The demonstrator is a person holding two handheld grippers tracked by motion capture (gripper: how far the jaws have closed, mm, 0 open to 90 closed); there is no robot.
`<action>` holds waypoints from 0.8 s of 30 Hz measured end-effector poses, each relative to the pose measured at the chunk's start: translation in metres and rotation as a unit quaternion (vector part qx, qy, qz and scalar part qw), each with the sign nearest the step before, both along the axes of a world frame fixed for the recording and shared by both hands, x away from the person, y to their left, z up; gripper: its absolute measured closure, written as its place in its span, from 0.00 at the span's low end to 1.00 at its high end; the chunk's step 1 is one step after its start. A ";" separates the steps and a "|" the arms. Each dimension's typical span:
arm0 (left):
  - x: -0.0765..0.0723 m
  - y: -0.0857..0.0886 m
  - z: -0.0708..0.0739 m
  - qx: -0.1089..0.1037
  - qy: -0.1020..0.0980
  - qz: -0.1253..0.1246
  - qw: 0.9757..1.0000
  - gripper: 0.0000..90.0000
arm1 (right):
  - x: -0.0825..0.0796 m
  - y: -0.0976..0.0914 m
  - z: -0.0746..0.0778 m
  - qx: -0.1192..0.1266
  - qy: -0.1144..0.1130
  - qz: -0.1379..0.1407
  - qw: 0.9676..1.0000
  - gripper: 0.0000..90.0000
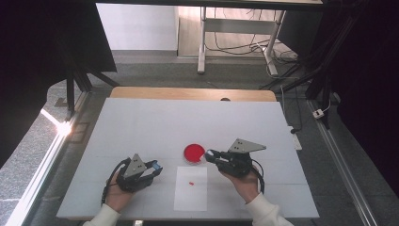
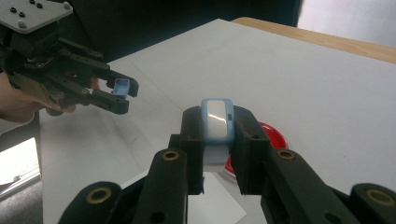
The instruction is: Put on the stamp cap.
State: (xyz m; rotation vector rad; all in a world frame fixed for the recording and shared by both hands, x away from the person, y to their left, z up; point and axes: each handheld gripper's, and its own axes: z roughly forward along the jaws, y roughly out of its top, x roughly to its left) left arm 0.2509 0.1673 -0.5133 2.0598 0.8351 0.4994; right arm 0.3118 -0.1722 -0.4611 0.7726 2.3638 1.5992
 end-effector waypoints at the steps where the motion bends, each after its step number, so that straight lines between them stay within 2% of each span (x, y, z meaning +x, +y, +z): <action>1: 0.000 -0.001 0.000 -0.002 0.001 -0.001 1.000 0.71 | 0.000 0.000 0.000 0.000 0.000 0.000 1.000 0.83; 7: 0.003 -0.011 0.000 -0.007 0.004 -0.011 1.000 0.71 | -0.001 0.002 0.000 0.000 -0.001 0.002 1.000 0.83; 24: 0.009 -0.039 0.000 -0.003 0.003 -0.039 0.999 0.71 | -0.002 0.004 -0.001 -0.003 -0.001 0.003 1.000 0.83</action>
